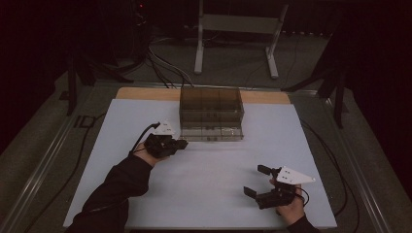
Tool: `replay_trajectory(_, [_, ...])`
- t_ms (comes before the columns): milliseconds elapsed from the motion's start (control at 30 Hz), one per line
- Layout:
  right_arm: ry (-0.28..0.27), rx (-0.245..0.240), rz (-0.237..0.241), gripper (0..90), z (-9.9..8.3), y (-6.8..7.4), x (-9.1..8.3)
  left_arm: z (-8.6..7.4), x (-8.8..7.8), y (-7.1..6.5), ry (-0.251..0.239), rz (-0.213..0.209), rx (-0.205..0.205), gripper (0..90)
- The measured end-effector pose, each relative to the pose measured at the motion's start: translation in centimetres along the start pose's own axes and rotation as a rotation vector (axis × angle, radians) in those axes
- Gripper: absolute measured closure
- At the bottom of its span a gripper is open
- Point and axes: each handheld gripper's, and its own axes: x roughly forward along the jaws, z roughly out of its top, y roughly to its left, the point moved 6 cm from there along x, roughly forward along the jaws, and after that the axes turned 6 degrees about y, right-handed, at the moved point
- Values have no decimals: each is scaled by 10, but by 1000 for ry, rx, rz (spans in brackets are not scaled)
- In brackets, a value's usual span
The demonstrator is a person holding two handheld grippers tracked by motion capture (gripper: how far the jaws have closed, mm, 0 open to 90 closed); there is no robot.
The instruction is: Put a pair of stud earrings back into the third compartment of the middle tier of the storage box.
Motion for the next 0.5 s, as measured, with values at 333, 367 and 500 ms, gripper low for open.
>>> replay_trajectory(333, [-5,0,5,0,1,1,0,33,22,-7,-13,-34,35,877])
replay_trajectory(367, [-5,2,6,0,1,1,-1,36,24,-8,-13,-39,34,878])
replay_trajectory(500, [-6,2,7,0,1,1,-1,49,33,-10,-19,-47,42,877])
